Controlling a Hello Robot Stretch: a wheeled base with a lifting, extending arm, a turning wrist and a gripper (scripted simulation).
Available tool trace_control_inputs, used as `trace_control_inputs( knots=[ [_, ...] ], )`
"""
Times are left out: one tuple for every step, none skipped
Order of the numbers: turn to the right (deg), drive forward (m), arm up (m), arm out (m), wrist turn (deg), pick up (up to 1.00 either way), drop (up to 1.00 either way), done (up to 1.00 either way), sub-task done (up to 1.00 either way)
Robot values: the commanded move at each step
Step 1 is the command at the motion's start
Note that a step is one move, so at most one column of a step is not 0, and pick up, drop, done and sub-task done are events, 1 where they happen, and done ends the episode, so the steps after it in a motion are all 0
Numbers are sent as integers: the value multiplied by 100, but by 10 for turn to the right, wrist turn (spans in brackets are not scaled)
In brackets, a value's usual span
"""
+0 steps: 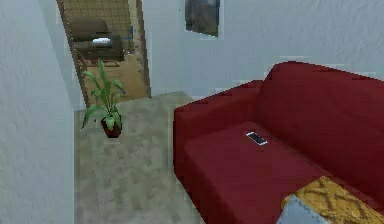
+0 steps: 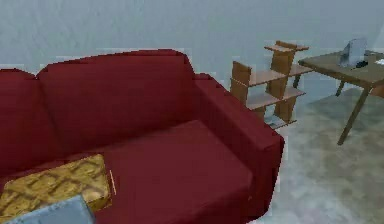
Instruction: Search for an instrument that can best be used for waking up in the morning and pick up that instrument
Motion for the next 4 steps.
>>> trace_control_inputs(
  knots=[
    [450,0,0,0,0,0,0,0,0],
    [150,0,0,0,0,0,0,0,0],
    [0,10,0,0,0,0,0,0,0],
    [-450,0,0,0,0,0,0,0,0]
  ],
)
